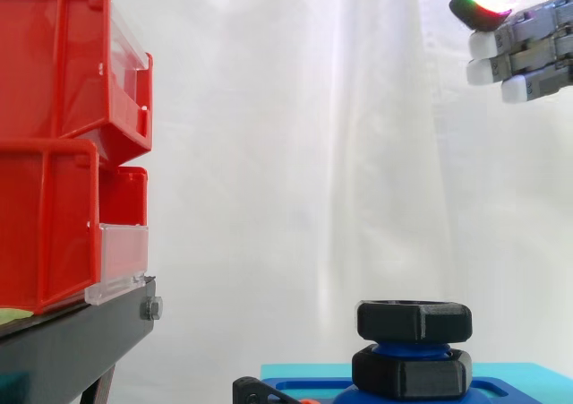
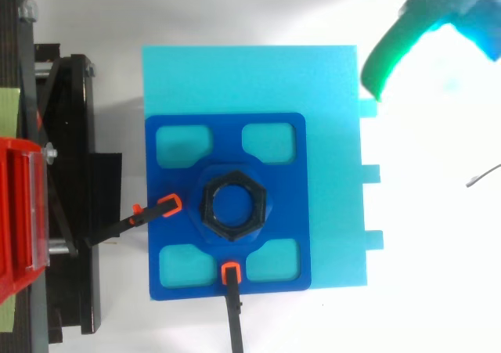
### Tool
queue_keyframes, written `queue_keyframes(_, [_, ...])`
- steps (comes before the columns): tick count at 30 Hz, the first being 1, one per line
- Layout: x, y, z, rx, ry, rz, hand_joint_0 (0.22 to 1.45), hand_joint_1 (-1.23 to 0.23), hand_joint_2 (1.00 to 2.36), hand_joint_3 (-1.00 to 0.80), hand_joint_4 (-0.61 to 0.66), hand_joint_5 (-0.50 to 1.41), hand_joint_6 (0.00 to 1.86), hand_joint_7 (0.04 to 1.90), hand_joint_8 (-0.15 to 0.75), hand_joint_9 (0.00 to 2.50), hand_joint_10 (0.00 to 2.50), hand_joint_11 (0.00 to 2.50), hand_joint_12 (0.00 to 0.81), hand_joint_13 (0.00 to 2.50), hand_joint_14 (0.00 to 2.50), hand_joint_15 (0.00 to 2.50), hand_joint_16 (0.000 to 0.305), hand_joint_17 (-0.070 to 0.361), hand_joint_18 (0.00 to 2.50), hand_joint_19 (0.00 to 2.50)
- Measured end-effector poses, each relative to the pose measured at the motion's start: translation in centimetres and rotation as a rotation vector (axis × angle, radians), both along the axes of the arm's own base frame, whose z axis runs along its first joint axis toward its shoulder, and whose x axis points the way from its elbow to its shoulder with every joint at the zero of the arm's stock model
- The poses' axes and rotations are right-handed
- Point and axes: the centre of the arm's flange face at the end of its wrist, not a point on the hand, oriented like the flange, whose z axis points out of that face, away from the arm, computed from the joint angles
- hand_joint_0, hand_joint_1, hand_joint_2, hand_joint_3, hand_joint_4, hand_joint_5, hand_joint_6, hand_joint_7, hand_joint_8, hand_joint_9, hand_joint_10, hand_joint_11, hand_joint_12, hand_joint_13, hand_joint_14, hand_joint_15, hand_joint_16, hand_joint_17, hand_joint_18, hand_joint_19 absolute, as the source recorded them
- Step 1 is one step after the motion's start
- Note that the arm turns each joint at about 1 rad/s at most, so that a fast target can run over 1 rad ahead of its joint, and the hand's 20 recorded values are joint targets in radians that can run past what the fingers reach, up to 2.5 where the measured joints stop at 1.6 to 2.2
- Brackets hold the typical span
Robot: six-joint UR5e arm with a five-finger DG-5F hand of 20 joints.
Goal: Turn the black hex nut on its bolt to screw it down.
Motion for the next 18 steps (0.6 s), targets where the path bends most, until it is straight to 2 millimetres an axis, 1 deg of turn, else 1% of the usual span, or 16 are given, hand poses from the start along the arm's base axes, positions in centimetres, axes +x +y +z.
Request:
queue_keyframes(5, [1.7, 0.8, -2.0, -0.015, 0.000, -0.001, 0.49, -0.49, 1.00, -0.50, 0.19, -0.21, 0.50, 0.65, 0.291, 0.42, 0.00, 0.02, 0.363, 0.28, 0.00, 0.00, 0.061, 0.137, 0.31, 0.15])
queue_keyframes(11, [4.3, 2.8, -4.3, -0.072, -0.035, 0.006, 0.50, -0.47, 1.00, -0.50, 0.20, -0.20, 0.50, 0.66, 0.294, 0.43, 0.00, 0.03, 0.362, 0.27, 0.00, 0.00, 0.060, 0.134, 0.31, 0.15])
queue_keyframes(14, [6.0, 3.9, -5.4, -0.100, -0.059, 0.000, 0.50, -0.46, 1.00, -0.50, 0.20, -0.19, 0.50, 0.69, 0.295, 0.44, 0.00, 0.04, 0.362, 0.27, 0.00, 0.00, 0.059, 0.132, 0.31, 0.15])
queue_keyframes(18, [9.0, 5.4, -7.4, -0.117, -0.049, 0.006, 0.50, -0.46, 1.00, -0.50, 0.22, -0.17, 0.50, 0.77, 0.298, 0.44, 0.00, 0.06, 0.362, 0.27, 0.00, 0.00, 0.058, 0.131, 0.31, 0.15])
